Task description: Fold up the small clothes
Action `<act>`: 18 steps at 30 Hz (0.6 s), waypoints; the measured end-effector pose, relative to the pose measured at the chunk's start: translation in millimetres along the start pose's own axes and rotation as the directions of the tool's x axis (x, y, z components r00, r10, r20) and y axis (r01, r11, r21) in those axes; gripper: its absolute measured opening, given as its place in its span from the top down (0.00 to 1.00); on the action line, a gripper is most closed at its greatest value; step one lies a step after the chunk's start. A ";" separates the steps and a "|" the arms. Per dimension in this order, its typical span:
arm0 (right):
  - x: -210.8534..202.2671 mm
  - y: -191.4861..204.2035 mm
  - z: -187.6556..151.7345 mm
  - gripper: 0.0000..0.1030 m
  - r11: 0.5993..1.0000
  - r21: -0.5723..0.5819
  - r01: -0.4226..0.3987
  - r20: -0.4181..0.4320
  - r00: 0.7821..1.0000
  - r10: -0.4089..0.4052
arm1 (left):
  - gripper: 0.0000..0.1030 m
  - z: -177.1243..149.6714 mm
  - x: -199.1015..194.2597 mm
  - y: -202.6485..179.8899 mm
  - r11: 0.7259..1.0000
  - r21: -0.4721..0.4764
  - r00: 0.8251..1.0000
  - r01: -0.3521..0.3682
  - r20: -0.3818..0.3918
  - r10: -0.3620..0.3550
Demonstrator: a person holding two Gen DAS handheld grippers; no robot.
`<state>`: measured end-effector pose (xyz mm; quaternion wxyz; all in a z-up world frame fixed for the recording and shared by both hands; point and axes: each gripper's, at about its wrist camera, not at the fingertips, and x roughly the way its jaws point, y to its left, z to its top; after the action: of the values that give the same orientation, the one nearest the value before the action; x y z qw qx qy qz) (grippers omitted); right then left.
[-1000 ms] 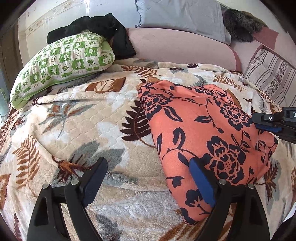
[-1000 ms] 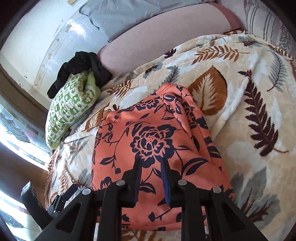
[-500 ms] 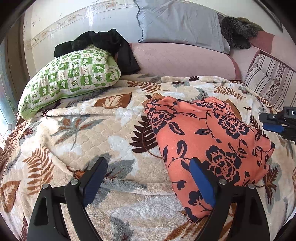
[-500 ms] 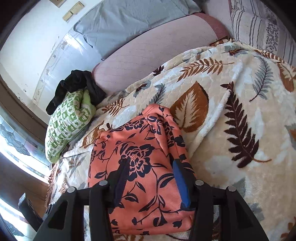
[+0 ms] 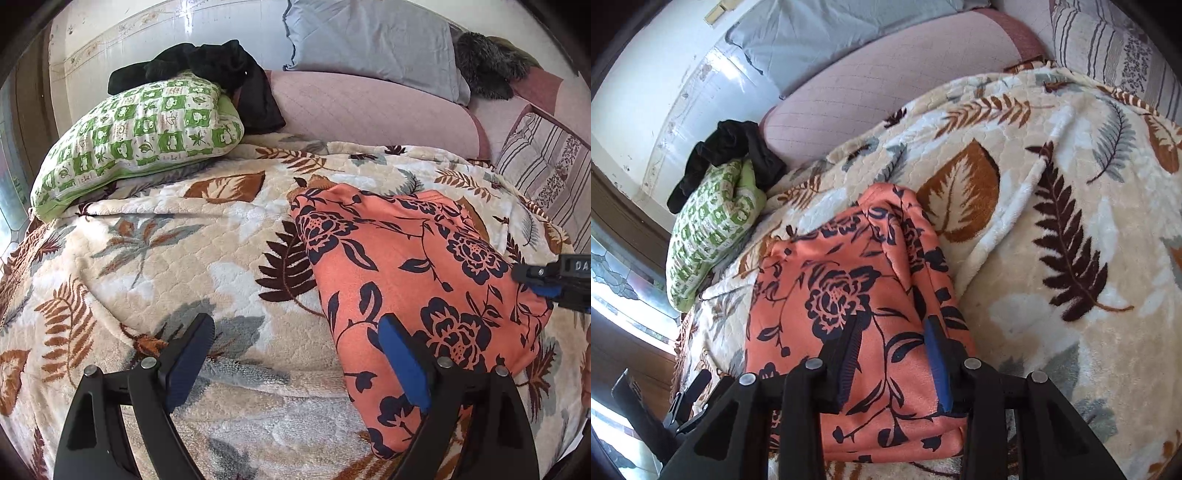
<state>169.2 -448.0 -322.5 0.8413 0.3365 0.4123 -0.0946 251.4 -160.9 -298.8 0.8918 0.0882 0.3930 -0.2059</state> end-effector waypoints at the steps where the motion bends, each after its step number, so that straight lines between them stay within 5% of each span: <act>1: 12.0 -3.7 -2.1 0.64 0.999 0.023 0.031 -0.057 0.998 -0.030 | 0.12 -0.5 2.3 -0.9 1.000 0.000 1.000 0.002 -0.008 -0.002; 4: 23.8 -17.0 -1.6 0.63 0.995 0.097 0.021 -0.106 0.994 -0.010 | 0.12 -0.4 4.6 -3.4 1.000 0.013 1.000 -0.007 -0.010 0.007; 11: -2.4 -12.6 5.4 0.63 0.992 0.099 -0.073 -0.003 0.997 0.073 | 0.12 3.4 -1.2 -6.1 1.000 0.003 1.000 0.003 0.007 -0.003; 12: -7.6 -11.0 6.5 0.59 0.992 0.094 -0.089 0.022 0.996 0.087 | 0.12 3.4 -2.0 -6.1 1.000 0.005 1.000 0.001 0.010 -0.001; 14: -17.8 -8.0 8.8 0.34 0.992 0.077 -0.099 0.078 0.993 0.093 | 0.12 3.2 -2.5 -6.1 1.000 0.010 1.000 -0.001 0.010 0.001; 18: -25.3 -0.2 8.5 0.33 0.995 0.043 -0.088 0.126 0.989 0.082 | 0.12 3.9 -4.6 -4.9 1.000 0.004 1.000 -0.002 0.016 0.002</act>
<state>158.2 -456.6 -299.7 0.8603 0.3674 0.3420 -0.0895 249.0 -165.1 -292.8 0.8949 0.0889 0.3855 -0.2066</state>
